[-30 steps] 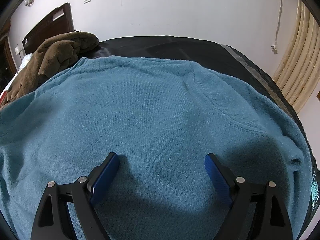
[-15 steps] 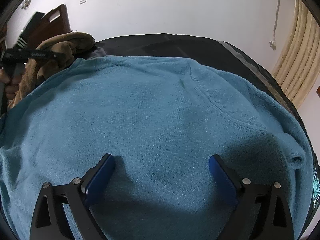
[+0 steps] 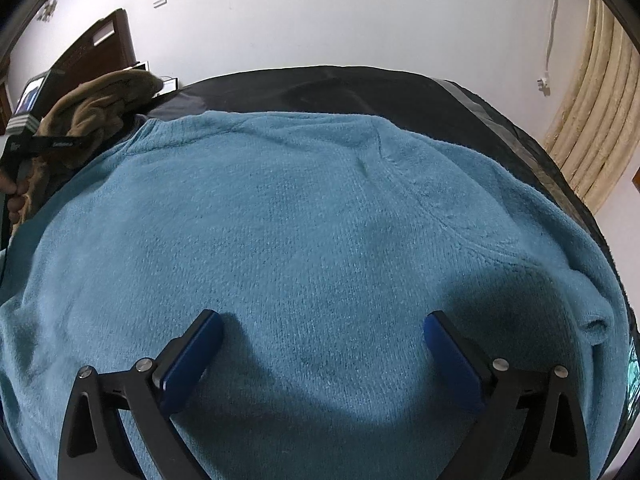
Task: Fold clothes
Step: 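Grasp the brown fleece with the left gripper and lift it, then lower the brown fleece beside the sweater and open the left gripper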
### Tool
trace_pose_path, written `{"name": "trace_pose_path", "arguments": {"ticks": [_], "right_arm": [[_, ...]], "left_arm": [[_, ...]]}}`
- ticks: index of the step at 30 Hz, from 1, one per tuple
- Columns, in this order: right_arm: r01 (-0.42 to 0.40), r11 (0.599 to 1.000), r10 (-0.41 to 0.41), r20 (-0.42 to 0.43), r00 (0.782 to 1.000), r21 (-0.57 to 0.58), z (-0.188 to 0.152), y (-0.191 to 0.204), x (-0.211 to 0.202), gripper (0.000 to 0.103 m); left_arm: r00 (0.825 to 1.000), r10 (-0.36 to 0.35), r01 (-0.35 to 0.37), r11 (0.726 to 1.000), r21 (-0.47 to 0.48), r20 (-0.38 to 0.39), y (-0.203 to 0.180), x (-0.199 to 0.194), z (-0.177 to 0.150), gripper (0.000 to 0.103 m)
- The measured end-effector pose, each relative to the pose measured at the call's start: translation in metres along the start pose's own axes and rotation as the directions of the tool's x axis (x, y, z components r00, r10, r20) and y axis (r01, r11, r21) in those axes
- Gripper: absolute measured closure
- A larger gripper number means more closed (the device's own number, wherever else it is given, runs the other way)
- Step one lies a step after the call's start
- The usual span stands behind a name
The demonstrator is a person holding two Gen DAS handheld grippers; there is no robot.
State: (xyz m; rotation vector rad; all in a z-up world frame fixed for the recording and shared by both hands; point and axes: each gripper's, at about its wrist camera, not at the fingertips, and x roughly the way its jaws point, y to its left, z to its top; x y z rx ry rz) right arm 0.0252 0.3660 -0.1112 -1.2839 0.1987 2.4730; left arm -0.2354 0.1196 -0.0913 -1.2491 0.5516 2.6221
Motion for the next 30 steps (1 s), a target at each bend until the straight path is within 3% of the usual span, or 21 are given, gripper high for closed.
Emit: {"name": "trace_pose_path", "arguments": {"ticks": [11,17,25,30], "right_arm": [[0.001,1.0,-0.001,-0.004,1.0,-0.002,0.021,-0.003,0.018,0.001],[-0.005,1.0,0.005,-0.005,1.0,-0.004,0.029,-0.006,0.024,0.0],[-0.007,1.0,0.007,-0.005,1.0,-0.003,0.028,-0.006,0.024,0.0],[-0.013,1.0,0.013,-0.003,1.0,-0.008,0.024,-0.007,0.021,0.0]], "left_arm": [[0.996,0.075,-0.078,0.994,-0.071,-0.049,0.063,-0.002,-0.04,0.044],[0.998,0.022,-0.025,0.998,-0.054,-0.066,0.062,-0.023,-0.051,0.043],[0.997,-0.073,0.072,0.993,0.091,0.002,0.039,-0.102,-0.085,0.025],[0.991,-0.112,0.094,0.97,0.225,0.068,0.026,-0.158,-0.123,0.024]]}}
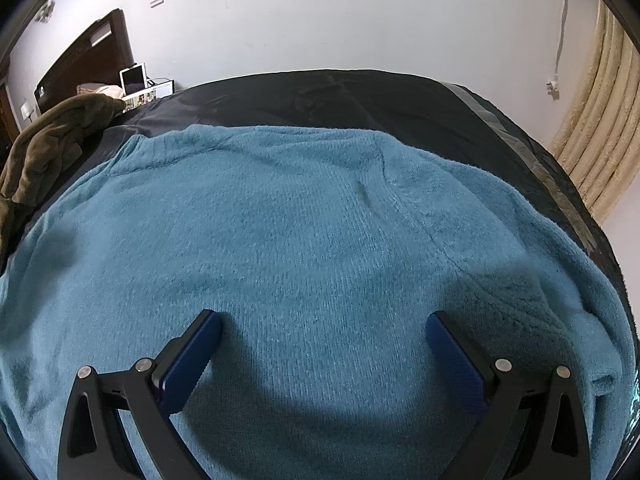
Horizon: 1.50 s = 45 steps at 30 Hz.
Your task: Fold clothes
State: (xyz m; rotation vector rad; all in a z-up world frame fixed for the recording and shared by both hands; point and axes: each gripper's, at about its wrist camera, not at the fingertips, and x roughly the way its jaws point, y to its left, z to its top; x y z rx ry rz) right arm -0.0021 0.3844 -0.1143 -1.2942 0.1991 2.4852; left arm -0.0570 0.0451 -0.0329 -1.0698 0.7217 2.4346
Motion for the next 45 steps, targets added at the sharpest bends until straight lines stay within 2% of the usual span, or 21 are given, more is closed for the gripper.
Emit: {"name": "trace_pose_path", "arguments": {"ticks": [3,7,16,20,23,27,28,29,31,32,33,34,36,38,42,45], "right_arm": [[-0.003,1.0,0.003,0.0,1.0,-0.003,-0.001,-0.001,-0.001,0.0],[0.001,1.0,-0.001,0.0,1.0,-0.003,-0.002,0.001,-0.001,0.0],[0.035,0.999,-0.035,-0.002,0.999,0.032,-0.013,-0.016,-0.009,0.0],[0.044,0.998,-0.044,-0.002,0.999,0.041,-0.015,-0.021,-0.011,0.0],[0.044,0.998,-0.044,-0.003,0.999,0.041,-0.015,-0.021,-0.011,0.0],[0.043,0.998,-0.043,-0.001,0.999,0.041,-0.017,-0.022,-0.012,0.0],[0.039,0.998,-0.039,-0.001,0.999,0.041,-0.017,-0.022,-0.012,0.0],[0.035,0.999,-0.035,0.0,0.999,0.04,-0.019,-0.022,-0.013,0.0],[0.024,0.999,-0.024,0.002,1.0,0.032,-0.023,-0.022,-0.017,0.0],[0.017,0.999,-0.017,0.004,1.0,0.028,-0.025,-0.022,-0.019,0.0],[0.009,1.0,-0.009,0.005,1.0,0.022,-0.029,-0.021,-0.022,0.0],[0.003,1.0,-0.003,0.007,1.0,0.015,-0.034,-0.021,-0.027,0.0],[-0.004,1.0,0.004,0.014,1.0,-0.007,-0.045,-0.023,-0.04,0.0],[-0.007,1.0,0.007,0.023,1.0,-0.026,-0.056,-0.027,-0.053,0.0],[0.007,1.0,-0.007,0.06,0.998,-0.006,-0.072,-0.045,-0.081,0.0],[0.003,1.0,-0.004,0.078,0.997,0.023,-0.076,-0.061,-0.093,0.0]], "left_arm": [[1.0,-0.022,0.022,1.0,0.019,0.021,-0.006,-0.028,-0.022,0.024],[0.996,-0.09,0.09,0.995,-0.045,0.013,0.012,-0.041,-0.051,0.024],[0.989,-0.137,0.127,0.978,-0.168,-0.05,0.04,-0.024,-0.119,0.024],[0.974,-0.219,0.204,0.96,-0.192,-0.06,0.032,-0.023,-0.142,0.024],[0.97,-0.234,0.221,0.96,-0.172,-0.059,0.019,-0.016,-0.143,0.024],[0.985,-0.141,0.126,0.982,-0.142,-0.101,0.002,0.003,-0.129,0.022],[0.99,-0.092,0.077,0.988,-0.136,-0.107,0.002,0.006,-0.125,0.022],[0.994,0.009,-0.022,0.993,-0.117,-0.113,0.005,0.011,-0.121,0.023],[0.974,0.188,-0.2,0.975,-0.093,-0.126,0.014,0.022,-0.113,0.028],[0.962,0.231,-0.247,0.963,-0.108,-0.143,0.025,0.029,-0.111,0.03],[0.952,0.259,-0.283,0.949,-0.14,-0.164,0.04,0.035,-0.11,0.036],[0.946,0.265,-0.301,0.933,-0.196,-0.188,0.06,0.04,-0.11,0.044],[0.934,0.29,-0.339,0.902,-0.266,-0.209,0.088,0.041,-0.112,0.045],[0.93,0.3,-0.356,0.877,-0.322,-0.212,0.109,0.034,-0.116,0.045],[0.952,0.255,-0.302,0.865,-0.401,-0.168,0.124,0.01,-0.119,0.045],[0.973,0.197,-0.228,0.881,-0.415,-0.116,0.109,-0.008,-0.113,0.045]]}}
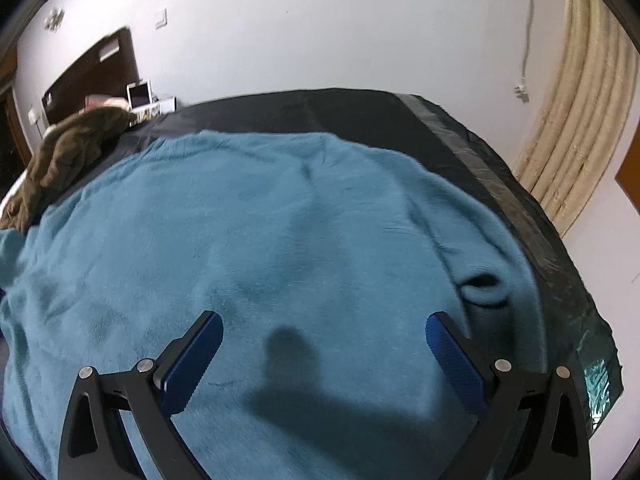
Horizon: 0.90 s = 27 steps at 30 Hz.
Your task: Fold clothes
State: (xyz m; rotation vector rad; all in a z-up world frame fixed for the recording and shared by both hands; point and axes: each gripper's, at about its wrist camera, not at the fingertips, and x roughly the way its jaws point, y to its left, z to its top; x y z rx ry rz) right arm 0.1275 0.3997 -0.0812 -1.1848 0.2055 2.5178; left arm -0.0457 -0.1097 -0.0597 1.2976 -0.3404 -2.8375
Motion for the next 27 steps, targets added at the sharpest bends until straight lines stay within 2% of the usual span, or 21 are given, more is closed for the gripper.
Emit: {"name": "trace_pose_path", "arguments": {"ticks": [3,8,10,12,14,17,21,24,27], "right_arm": [[0.023,0.999,-0.023,-0.014,1.0,-0.025,-0.004,0.003,0.002,0.0],[0.036,0.997,-0.037,-0.023,0.999,-0.071,-0.011,0.012,0.0,0.0],[0.044,0.996,-0.046,-0.026,0.999,-0.079,-0.012,0.011,-0.002,0.0],[0.047,0.995,-0.05,-0.033,0.998,-0.087,-0.013,0.009,-0.005,0.0],[0.043,0.996,-0.045,-0.032,0.998,-0.082,-0.014,0.005,-0.008,0.0],[0.035,0.996,-0.038,-0.039,0.999,-0.078,-0.016,0.001,-0.008,0.0],[0.034,0.996,-0.04,-0.064,0.997,-0.086,-0.021,0.001,-0.001,0.0],[0.028,0.996,-0.036,-0.085,0.996,-0.089,-0.026,0.004,0.005,0.0],[0.028,0.996,-0.037,-0.09,0.995,-0.09,-0.03,0.005,0.008,0.0]], "left_arm": [[0.995,-0.1,0.099,0.994,0.04,0.021,-0.026,-0.022,-0.002,0.044],[0.982,-0.177,0.167,0.977,0.133,0.068,-0.065,-0.059,-0.005,0.036],[0.978,-0.197,0.189,0.976,0.108,0.064,-0.062,-0.066,-0.005,0.03],[0.976,-0.21,0.208,0.978,0.034,0.057,-0.049,-0.07,-0.005,0.029],[0.978,-0.195,0.197,0.98,-0.017,0.075,-0.036,-0.075,-0.005,0.029],[0.986,-0.115,0.125,0.988,-0.089,0.118,-0.018,-0.085,-0.005,0.029],[0.986,-0.063,0.089,0.982,-0.168,0.155,0.004,-0.094,-0.001,0.029],[0.99,-0.041,0.063,0.985,-0.16,0.137,0.014,-0.087,0.001,0.029],[0.993,-0.041,0.051,0.995,-0.087,0.109,0.016,-0.08,-0.002,0.029]]}}
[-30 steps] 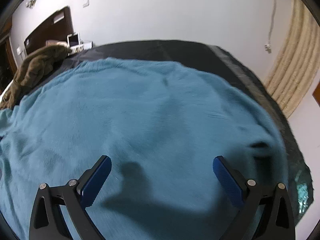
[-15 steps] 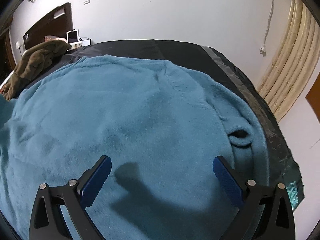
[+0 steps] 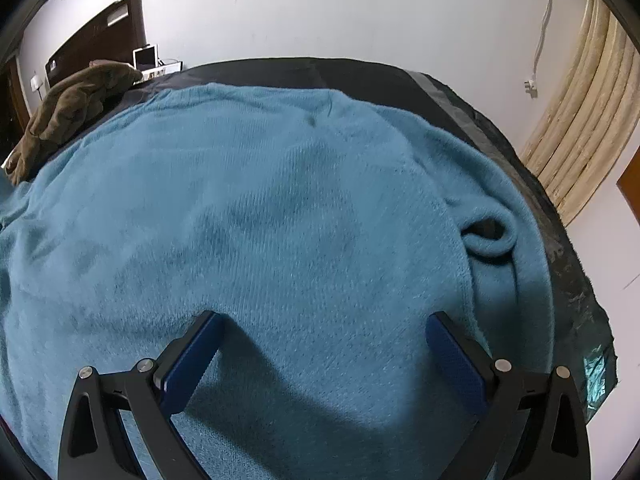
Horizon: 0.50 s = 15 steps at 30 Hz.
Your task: Fold clothes
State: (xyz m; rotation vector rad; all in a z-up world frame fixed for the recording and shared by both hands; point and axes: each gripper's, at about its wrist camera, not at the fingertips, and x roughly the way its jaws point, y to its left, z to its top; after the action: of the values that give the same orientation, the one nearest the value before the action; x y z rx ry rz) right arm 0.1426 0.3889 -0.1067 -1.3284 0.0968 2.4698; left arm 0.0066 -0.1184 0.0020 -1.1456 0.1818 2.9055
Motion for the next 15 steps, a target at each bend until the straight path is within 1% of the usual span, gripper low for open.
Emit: {"name": "trace_pose_path", "arguments": {"ticks": [2,5,6,8,9,11,13,15], "right_arm": [[-0.003,1.0,0.003,0.003,1.0,0.007,-0.001,-0.001,0.0,0.0],[-0.002,1.0,0.002,0.003,1.0,0.007,0.0,-0.001,0.0,0.0],[-0.001,1.0,0.001,0.002,1.0,0.008,0.0,-0.001,0.0,0.0],[-0.008,1.0,0.008,0.009,1.0,0.014,0.001,0.0,-0.001,0.0],[-0.02,1.0,0.02,0.015,1.0,0.015,0.002,0.0,-0.002,0.0],[-0.041,0.999,0.04,0.02,0.999,0.023,0.006,0.001,-0.005,0.0],[-0.064,0.997,0.063,0.026,0.998,0.032,0.01,0.002,-0.008,0.0],[-0.083,0.996,0.082,0.031,0.996,0.038,0.018,0.004,-0.01,0.0]], "left_arm": [[0.998,-0.05,0.05,0.999,-0.004,-0.034,0.008,0.002,-0.003,0.028],[0.984,-0.172,0.167,0.98,-0.11,-0.039,0.026,-0.001,-0.006,0.026],[0.982,-0.188,0.183,0.975,-0.126,-0.03,0.025,-0.003,-0.006,0.026],[0.979,-0.204,0.201,0.974,-0.099,-0.018,0.009,-0.006,-0.007,0.026],[0.974,-0.224,0.222,0.972,-0.079,-0.02,-0.004,-0.006,-0.008,0.026],[0.953,-0.297,0.296,0.955,-0.017,-0.054,-0.047,-0.002,-0.012,0.026],[0.927,-0.365,0.37,0.928,0.041,-0.092,-0.09,0.002,-0.016,0.026],[0.895,-0.422,0.438,0.893,0.103,-0.146,-0.14,0.011,-0.023,0.026]]}}
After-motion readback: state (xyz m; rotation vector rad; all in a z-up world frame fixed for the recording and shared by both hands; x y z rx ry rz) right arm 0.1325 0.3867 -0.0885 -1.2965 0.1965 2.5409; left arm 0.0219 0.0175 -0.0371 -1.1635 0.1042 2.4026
